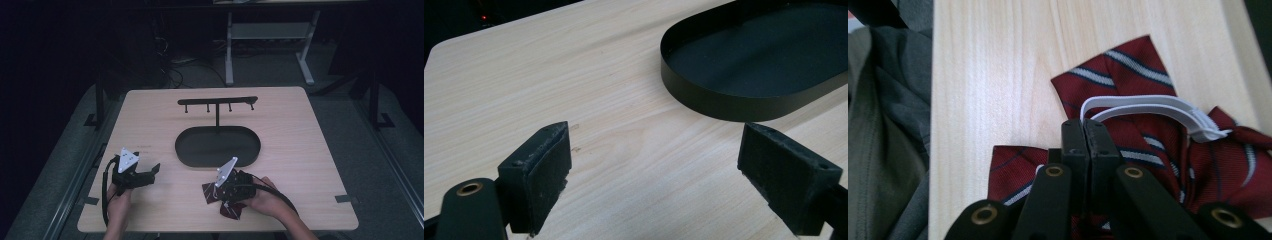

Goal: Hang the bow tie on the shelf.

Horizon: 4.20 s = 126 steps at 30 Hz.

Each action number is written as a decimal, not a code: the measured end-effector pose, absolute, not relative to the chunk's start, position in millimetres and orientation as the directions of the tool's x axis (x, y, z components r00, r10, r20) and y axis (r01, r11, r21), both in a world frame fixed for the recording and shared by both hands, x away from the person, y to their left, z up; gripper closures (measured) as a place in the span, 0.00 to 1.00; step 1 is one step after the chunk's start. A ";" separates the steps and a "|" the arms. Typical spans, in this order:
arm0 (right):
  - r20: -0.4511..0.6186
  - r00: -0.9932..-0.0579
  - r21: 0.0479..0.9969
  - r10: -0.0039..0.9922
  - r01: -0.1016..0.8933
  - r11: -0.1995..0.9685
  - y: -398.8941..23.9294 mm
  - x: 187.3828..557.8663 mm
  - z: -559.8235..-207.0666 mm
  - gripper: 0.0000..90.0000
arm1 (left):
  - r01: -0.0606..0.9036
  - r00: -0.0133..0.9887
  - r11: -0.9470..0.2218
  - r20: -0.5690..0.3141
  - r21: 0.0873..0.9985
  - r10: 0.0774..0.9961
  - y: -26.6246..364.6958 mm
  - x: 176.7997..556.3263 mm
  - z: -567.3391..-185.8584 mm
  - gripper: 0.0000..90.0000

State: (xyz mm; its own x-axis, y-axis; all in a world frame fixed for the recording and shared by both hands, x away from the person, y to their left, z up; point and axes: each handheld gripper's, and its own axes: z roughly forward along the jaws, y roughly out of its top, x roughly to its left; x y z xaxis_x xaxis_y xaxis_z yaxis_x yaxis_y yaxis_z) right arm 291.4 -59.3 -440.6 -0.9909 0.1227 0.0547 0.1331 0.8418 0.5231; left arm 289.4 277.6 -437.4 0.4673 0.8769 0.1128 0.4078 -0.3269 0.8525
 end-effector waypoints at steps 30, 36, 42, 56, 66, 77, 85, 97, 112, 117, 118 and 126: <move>0.097 -0.992 0.644 0.085 0.128 0.754 -93.9 312.6 -369.9 0.98 | 0.416 0.461 -0.320 0.106 0.851 0.881 275.2 291.7 -438.9 0.15; 0.097 -0.993 0.667 0.073 0.119 0.736 -100.4 320.1 -354.3 0.99 | 0.415 0.455 -0.314 0.104 0.854 0.884 277.0 290.8 -438.7 0.15; 0.089 -0.994 0.675 0.061 0.105 0.730 -100.9 325.0 -340.0 0.99 | 0.418 0.453 -0.316 0.106 0.852 0.885 278.0 291.3 -438.7 0.15; 0.040 -0.998 0.700 0.041 0.057 0.712 -98.0 332.3 -300.8 0.99 | 0.424 0.452 -0.311 0.099 0.850 0.887 280.3 291.6 -439.4 0.15; 0.019 -1.000 0.701 0.024 0.031 0.712 -94.4 338.7 -274.4 0.99 | 0.424 0.452 -0.314 0.102 0.850 0.886 279.8 291.0 -439.6 0.15; -0.011 -1.000 0.715 0.026 0.010 0.699 -97.6 347.6 -248.1 0.99 | 0.421 0.455 -0.319 0.107 0.849 0.884 280.2 291.3 -439.4 0.15; -0.051 -0.998 0.717 0.023 -0.020 0.697 -93.5 353.8 -228.6 0.99 | 0.422 0.454 -0.318 0.105 0.849 0.885 280.5 291.3 -439.5 0.15; -0.038 -0.997 0.723 0.066 0.018 0.691 -98.2 379.6 -217.9 0.99 | 0.424 0.452 -0.313 0.100 0.850 0.886 281.6 291.5 -439.6 0.15; 0.028 -0.991 0.700 0.131 0.113 0.705 -94.5 422.5 -237.0 0.99 | 0.420 0.451 -0.309 0.099 0.853 0.887 283.3 292.0 -439.5 0.15; 0.050 -0.985 0.686 0.162 0.152 0.712 -97.1 437.4 -246.8 0.99 | 0.419 0.450 -0.306 0.098 0.855 0.888 283.8 291.8 -439.5 0.15; 0.055 -0.984 0.684 0.171 0.162 0.711 -98.3 439.3 -247.4 0.99 | 0.420 0.448 -0.305 0.097 0.855 0.889 283.9 291.7 -439.5 0.15; 0.072 -0.975 0.672 0.210 0.203 0.712 -103.9 452.9 -256.4 0.99 | 0.423 0.448 -0.304 0.095 0.854 0.889 282.9 291.4 -439.6 0.15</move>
